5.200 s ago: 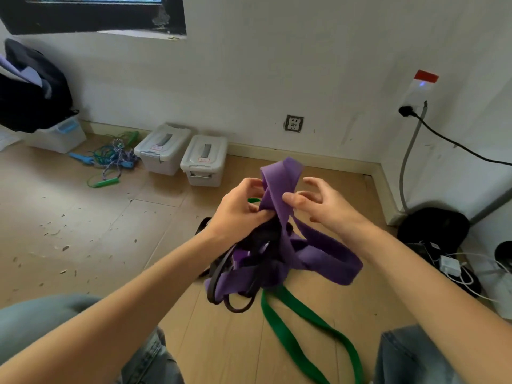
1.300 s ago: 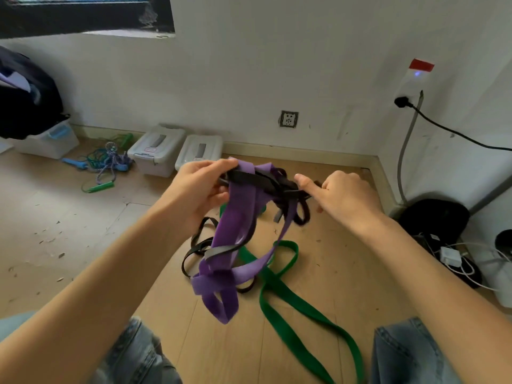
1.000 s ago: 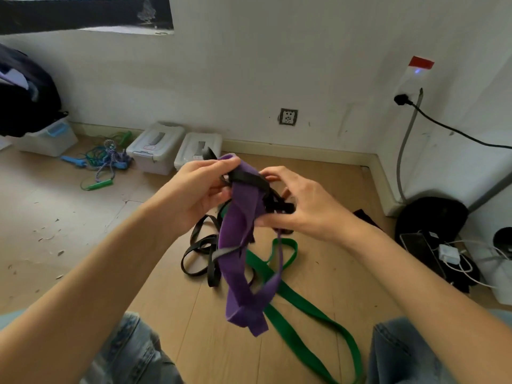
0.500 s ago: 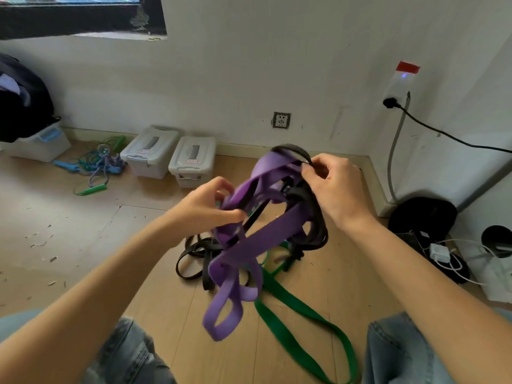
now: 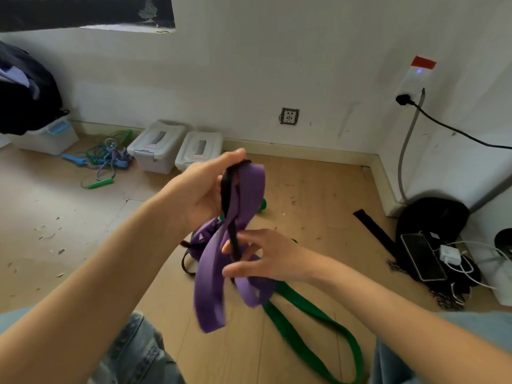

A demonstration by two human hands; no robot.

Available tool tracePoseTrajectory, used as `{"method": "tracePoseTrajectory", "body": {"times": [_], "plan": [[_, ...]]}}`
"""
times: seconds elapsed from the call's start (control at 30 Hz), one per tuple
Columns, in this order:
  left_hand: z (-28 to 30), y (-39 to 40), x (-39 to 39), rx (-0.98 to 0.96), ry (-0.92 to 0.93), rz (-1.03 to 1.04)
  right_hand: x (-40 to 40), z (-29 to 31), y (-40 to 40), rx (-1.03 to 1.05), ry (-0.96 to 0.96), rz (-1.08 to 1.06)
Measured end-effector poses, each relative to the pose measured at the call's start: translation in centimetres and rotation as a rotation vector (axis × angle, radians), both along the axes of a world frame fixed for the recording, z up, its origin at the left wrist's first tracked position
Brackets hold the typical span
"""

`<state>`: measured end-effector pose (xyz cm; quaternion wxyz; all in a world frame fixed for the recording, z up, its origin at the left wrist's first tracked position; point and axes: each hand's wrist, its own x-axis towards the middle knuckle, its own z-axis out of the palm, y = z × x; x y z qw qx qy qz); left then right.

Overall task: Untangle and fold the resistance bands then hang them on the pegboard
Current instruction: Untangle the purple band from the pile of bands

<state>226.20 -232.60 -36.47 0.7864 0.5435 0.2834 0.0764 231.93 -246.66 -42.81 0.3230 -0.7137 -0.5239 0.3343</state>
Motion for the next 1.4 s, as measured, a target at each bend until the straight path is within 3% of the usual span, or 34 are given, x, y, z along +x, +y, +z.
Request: {"method": "tracePoseTrajectory", "body": {"times": [0.13,0.2,0.27,0.37,0.47,0.53,0.6,0.63,0.67,0.73,0.8,0.83,0.93,1.0,1.03,1.1,1.13,1.17,1.23,1.3,1.33,1.4], "plan": [[1.1,1.6,-0.7,-0.062,-0.200,0.093,1.3,1.3,0.7,0.171,0.212,-0.288],[0.9,1.9,-1.0,0.011,-0.188,0.088,3.1,2.8,0.3,0.268,0.232,-0.465],[0.3,1.4,-0.9,0.130,-0.092,0.021,3.8,3.8,-0.2,0.347,0.231,-0.488],[-1.3,1.2,-0.1,0.446,0.122,0.010,3.6,3.9,-0.5,0.385,0.235,-0.444],[-2.3,1.6,0.3,0.748,0.391,-0.008,4.7,5.1,-1.1,0.506,0.389,-0.482],[-2.5,1.8,0.1,0.810,0.491,-0.044,5.6,6.3,-1.6,0.592,0.495,-0.496],[-2.6,2.4,-0.1,1.170,0.582,-0.038,5.9,6.6,-2.0,0.632,0.521,-0.473],[-2.6,2.6,-0.2,1.256,0.528,-0.020,5.7,6.5,-2.0,0.612,0.486,-0.451],[-2.6,2.6,-0.4,1.219,0.411,-0.079,5.3,6.3,-1.9,0.573,0.438,-0.419],[-3.0,1.2,-0.5,0.924,0.081,-0.326,4.7,6.2,-1.8,0.538,0.416,-0.339],[-3.9,-1.5,0.0,0.674,-0.066,-0.558,4.6,6.4,-1.6,0.596,0.578,-0.276],[-4.9,-2.5,0.3,0.651,-0.090,-0.573,4.7,6.7,-1.6,0.629,0.678,-0.270],[-5.9,-3.6,1.5,0.919,-0.088,-0.259,5.5,6.7,-1.8,0.711,0.854,-0.356],[-5.0,-2.6,1.6,0.776,-0.089,-0.094,6.3,6.1,-2.1,0.696,0.803,-0.475],[-4.2,-2.1,1.6,0.625,-0.116,-0.074,6.9,5.8,-2.2,0.630,0.642,-0.567],[-2.3,-1.0,1.0,0.438,-0.222,-0.076,8.0,5.0,-2.6,0.359,0.135,-0.697],[-1.3,-0.7,0.6,0.365,-0.284,-0.085,8.2,4.5,-2.7,0.211,-0.028,-0.692],[-0.4,-0.4,0.2,0.296,-0.342,-0.082,8.2,4.1,-2.8,0.070,-0.060,-0.634],[1.1,-0.1,-0.2,0.156,-0.437,-0.036,7.3,3.3,-2.8,-0.183,0.044,-0.381],[2.2,-0.2,-0.2,0.043,-0.486,0.006,5.5,2.4,-2.5,-0.296,0.194,-0.094],[2.6,-0.4,-0.1,0.018,-0.500,0.004,4.4,2.0,-2.1,-0.268,0.281,-0.013],[2.9,-1.1,-0.2,0.026,-0.488,-0.033,2.7,1.3,-1.2,-0.123,0.358,-0.054]]}}
